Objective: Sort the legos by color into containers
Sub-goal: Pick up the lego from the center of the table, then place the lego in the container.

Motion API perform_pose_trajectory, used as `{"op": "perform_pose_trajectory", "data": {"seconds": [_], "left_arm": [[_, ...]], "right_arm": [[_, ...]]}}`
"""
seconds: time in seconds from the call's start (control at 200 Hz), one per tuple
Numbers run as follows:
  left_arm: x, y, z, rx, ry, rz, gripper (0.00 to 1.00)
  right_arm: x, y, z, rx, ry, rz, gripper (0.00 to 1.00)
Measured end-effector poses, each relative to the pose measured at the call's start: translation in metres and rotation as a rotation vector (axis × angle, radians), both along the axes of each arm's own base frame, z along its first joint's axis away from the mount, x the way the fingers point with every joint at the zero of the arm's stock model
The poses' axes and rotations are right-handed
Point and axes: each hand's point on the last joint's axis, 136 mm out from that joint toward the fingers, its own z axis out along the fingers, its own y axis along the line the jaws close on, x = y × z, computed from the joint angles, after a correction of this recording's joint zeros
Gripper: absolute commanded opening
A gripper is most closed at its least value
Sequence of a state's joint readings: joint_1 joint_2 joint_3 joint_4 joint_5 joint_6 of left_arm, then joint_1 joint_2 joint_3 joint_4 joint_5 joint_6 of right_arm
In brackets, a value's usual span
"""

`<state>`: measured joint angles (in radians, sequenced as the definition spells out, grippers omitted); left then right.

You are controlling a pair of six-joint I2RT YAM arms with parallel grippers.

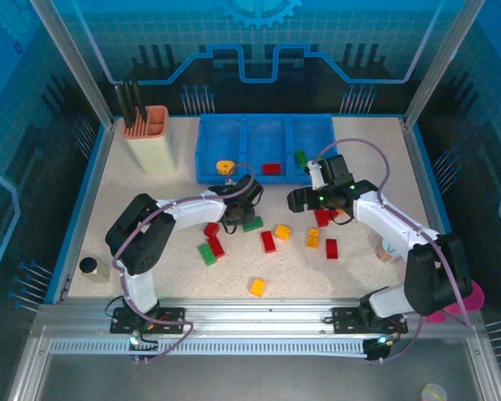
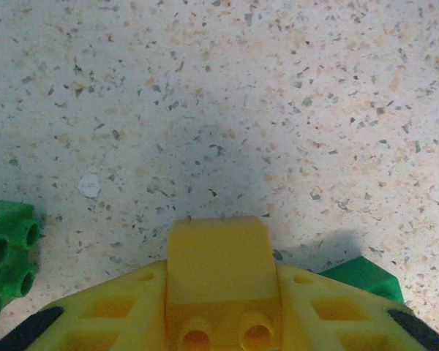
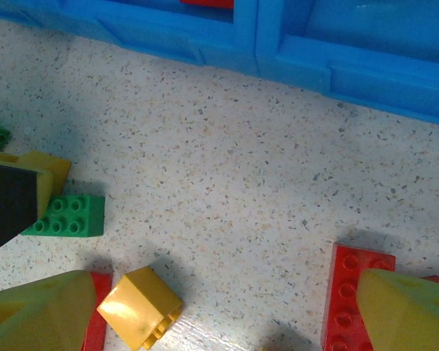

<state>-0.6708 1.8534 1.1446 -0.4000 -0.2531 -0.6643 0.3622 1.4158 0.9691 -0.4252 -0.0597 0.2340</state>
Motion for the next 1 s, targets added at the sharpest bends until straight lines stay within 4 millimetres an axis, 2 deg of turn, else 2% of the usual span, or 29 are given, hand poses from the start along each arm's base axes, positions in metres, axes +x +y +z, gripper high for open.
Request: {"op": "perform_pose_trajectory", "data": {"seconds": [0.24, 0.335, 0.44, 0.575, 0.676, 0.761, 0.856, 1.001], "left_arm": [[0.000, 0.006, 0.004, 0.031, -0.002, -0.006, 0.31], [0.007, 0.015, 0.019, 0.065, -0.029, -0.020, 0.31], [0.029, 0.027, 0.056, 0.054, -0.119, -0.008, 0.31], [0.065, 0.052, 0.111, 0.041, -0.254, 0.031, 0.32], [0.092, 0.073, 0.136, 0.044, -0.336, 0.069, 0.32], [0.109, 0.092, 0.146, 0.050, -0.374, 0.105, 0.31], [0.132, 0.105, 0.152, 0.054, -0.402, 0.134, 0.32], [0.167, 0.102, 0.144, 0.047, -0.417, 0.120, 0.32]], "right_arm": [[0.000, -0.001, 0.001, -0.013, -0.011, 0.002, 0.94], [0.000, -0.001, 0.002, -0.015, -0.013, 0.000, 0.94], [0.000, -0.002, 0.002, -0.017, -0.014, -0.001, 0.94], [0.000, -0.003, 0.000, -0.022, -0.012, -0.004, 0.95], [-0.003, -0.002, -0.005, -0.016, 0.000, 0.001, 0.95], [-0.006, 0.001, -0.008, 0.006, 0.010, 0.007, 0.95], [-0.005, 0.006, -0.005, 0.034, 0.006, 0.009, 0.95], [-0.003, 0.010, -0.003, 0.056, 0.000, 0.010, 0.95]]}}
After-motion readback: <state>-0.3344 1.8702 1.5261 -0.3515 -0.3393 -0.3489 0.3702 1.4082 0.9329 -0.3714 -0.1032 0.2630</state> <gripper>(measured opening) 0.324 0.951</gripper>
